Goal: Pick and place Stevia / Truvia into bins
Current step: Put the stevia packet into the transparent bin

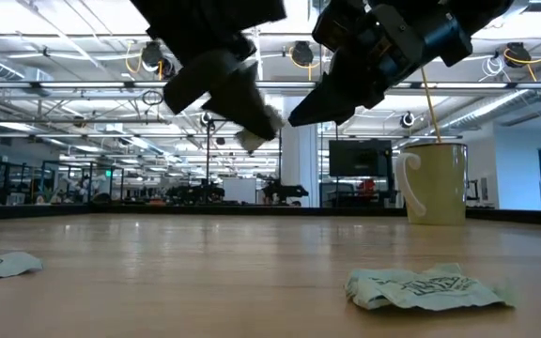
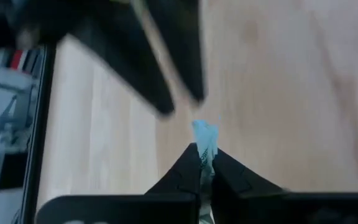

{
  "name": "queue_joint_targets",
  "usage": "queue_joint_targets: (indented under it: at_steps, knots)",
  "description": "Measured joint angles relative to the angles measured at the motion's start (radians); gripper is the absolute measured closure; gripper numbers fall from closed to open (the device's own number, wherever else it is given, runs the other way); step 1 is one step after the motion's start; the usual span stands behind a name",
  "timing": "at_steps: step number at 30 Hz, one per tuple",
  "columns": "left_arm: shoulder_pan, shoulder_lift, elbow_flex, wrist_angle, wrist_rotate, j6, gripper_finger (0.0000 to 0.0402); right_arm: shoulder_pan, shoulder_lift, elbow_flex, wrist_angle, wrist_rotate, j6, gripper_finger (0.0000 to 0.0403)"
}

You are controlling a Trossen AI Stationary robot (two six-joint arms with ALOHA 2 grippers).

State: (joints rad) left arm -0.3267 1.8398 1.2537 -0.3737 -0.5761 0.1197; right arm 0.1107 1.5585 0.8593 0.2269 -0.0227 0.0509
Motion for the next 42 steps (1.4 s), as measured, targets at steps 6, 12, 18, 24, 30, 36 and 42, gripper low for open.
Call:
queue_joint_targets:
  at_steps: [6,12,18,24,30,36,42]
  knots:
    - [-0.041,-0.055,0.000,-0.318,0.007,-0.318,0.0393,0.008,0.000,0.000,-0.069,0.000,0.013,0.0266]
    - [-0.186,-0.155,0.001,-0.655,0.224,-0.882,0.0394,0.006,0.000,-0.015,-0.120,0.000,0.004,0.0242]
    - [-0.404,-0.185,0.001,-0.805,0.361,-1.381,0.0388,0.006,0.000,-0.084,-0.024,-0.001,-0.035,0.0242]
    - [-0.545,-0.146,0.000,-0.839,0.359,-1.707,0.0386,0.006,0.000,-0.143,0.100,-0.002,-0.037,0.0240]
    - [-0.568,-0.124,0.000,-1.007,0.400,-1.876,0.0384,0.006,0.000,-0.146,0.121,-0.004,-0.037,0.0242]
    - [-0.546,-0.124,0.000,-1.035,0.384,-1.847,0.0341,0.024,0.000,-0.146,0.121,-0.007,-0.034,0.0241]
    - [-0.516,-0.124,0.000,-1.058,0.373,-1.839,0.0282,0.076,0.000,-0.146,0.120,-0.049,-0.068,0.0236]
